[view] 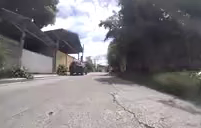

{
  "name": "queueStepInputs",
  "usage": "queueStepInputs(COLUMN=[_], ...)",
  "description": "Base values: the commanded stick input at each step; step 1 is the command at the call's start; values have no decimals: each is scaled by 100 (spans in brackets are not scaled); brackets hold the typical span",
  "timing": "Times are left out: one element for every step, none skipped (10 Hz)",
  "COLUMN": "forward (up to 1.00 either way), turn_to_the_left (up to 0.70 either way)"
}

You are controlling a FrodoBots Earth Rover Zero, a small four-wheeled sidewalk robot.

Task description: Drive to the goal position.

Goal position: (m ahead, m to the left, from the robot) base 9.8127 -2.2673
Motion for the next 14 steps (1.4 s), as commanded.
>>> queueStepInputs(forward=[50, 50, 50, 50, 50, 50, 50, 50, 50, 50, 50, 50, 50, 50], turn_to_the_left=[0, 0, 0, 0, 0, 0, 0, 0, 0, -3, -6, -9, -12, -32])
